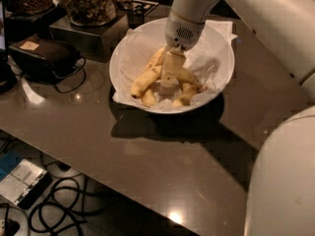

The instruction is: Pick banana from white bowl

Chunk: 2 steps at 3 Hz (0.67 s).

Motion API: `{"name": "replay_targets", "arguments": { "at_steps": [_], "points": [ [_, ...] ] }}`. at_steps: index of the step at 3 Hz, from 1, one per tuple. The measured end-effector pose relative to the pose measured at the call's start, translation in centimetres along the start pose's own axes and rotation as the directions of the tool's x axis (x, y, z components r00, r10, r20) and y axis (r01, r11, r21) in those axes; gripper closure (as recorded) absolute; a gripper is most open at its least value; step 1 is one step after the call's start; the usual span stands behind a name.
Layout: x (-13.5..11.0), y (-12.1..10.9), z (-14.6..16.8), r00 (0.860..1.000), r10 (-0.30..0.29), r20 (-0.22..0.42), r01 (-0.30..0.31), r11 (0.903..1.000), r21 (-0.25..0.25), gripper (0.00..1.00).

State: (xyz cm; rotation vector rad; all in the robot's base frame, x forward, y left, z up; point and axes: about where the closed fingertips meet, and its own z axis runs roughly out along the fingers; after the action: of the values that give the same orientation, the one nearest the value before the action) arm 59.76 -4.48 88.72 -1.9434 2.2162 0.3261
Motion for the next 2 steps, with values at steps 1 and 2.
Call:
{"name": "replay_targets", "arguments": {
  "at_steps": [1, 2],
  "points": [
    [0.1, -0.1, 1.4, 1.0, 0.002, -0.008, -0.002, 0.9997, -0.024, 0.41],
    [0.2, 0.0, 2.5, 1.0, 0.002, -0.015, -0.002, 0.999, -0.045, 0.4]
  ]
}}
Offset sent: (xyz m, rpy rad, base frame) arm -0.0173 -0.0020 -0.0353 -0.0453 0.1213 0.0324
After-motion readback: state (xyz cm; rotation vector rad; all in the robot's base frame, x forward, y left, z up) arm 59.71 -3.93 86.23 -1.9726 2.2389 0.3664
